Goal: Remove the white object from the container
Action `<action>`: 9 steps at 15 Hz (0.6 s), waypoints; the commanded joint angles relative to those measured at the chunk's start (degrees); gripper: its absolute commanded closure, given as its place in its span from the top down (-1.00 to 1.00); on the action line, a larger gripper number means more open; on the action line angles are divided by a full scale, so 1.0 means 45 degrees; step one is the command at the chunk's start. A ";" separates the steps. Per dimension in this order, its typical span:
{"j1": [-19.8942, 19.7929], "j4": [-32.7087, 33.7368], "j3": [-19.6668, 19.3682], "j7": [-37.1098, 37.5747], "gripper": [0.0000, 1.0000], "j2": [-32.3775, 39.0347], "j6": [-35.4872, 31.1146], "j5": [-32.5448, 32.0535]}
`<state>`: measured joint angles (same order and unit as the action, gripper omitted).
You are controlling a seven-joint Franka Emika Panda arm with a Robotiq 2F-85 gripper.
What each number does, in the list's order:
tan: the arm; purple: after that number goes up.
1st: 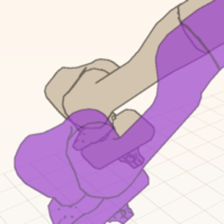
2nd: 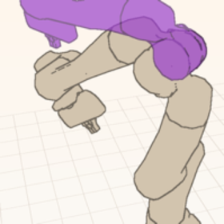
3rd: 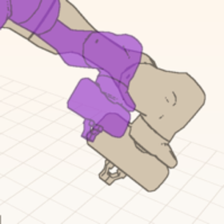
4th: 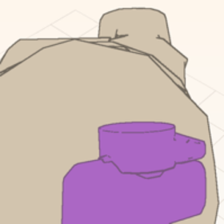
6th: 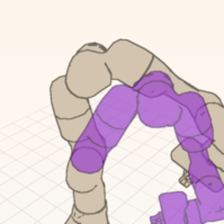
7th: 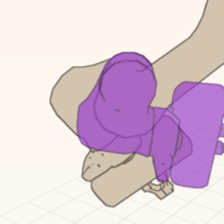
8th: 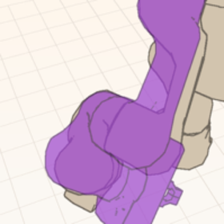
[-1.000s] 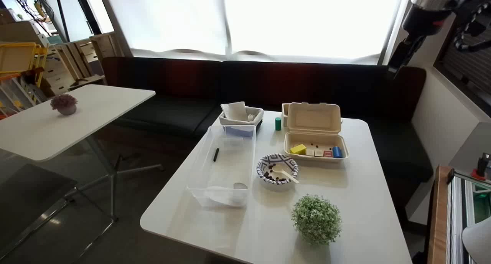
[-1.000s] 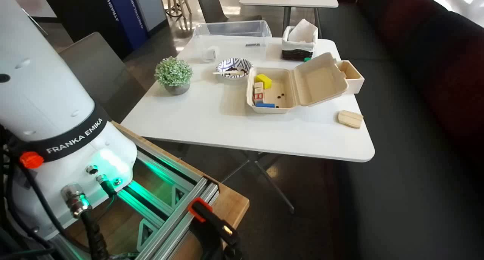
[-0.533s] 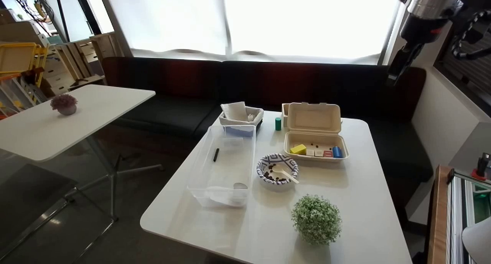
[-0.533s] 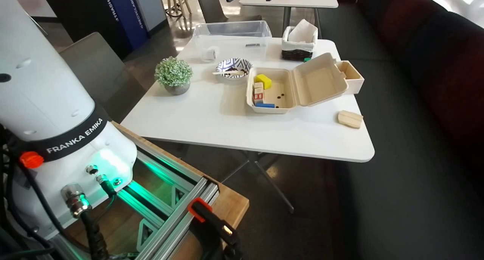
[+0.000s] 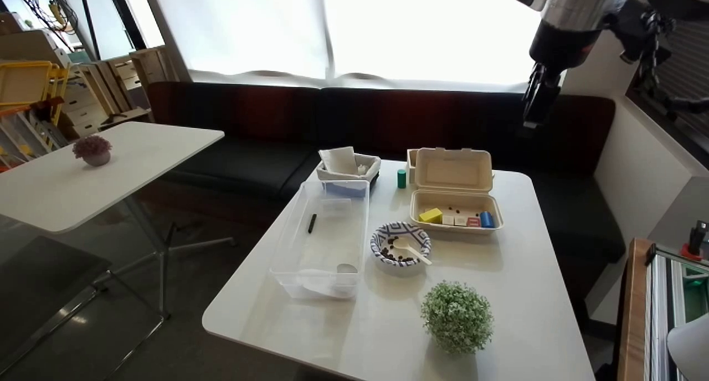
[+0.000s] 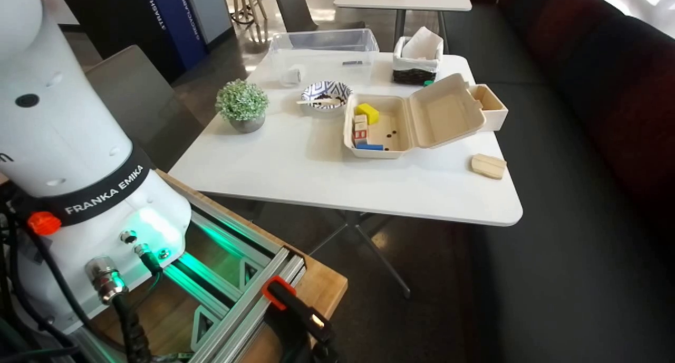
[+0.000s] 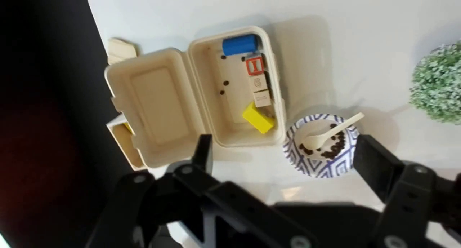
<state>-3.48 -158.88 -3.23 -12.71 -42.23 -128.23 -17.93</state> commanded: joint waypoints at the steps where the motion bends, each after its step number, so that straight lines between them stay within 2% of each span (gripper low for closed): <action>1: 0.1664 0.0554 0.1376 0.0130 1.00 0.1627 -0.0647 0.0212; 3: 0.2366 0.1185 0.1901 -0.0168 1.00 0.2714 -0.1300 0.0023; 5: 0.3043 0.2051 0.1882 -0.0928 1.00 0.3926 -0.2048 0.0295; 7: 0.3105 0.3152 0.1925 -0.0945 1.00 0.5426 -0.2703 0.0356; 8: 0.3006 0.1913 0.2051 -0.0565 1.00 0.3618 -0.2304 0.0190; 9: 0.3014 0.2363 0.2071 -0.0599 1.00 0.4250 -0.2488 0.0198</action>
<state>10.51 -148.28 5.65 -15.14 -22.98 -139.56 -17.38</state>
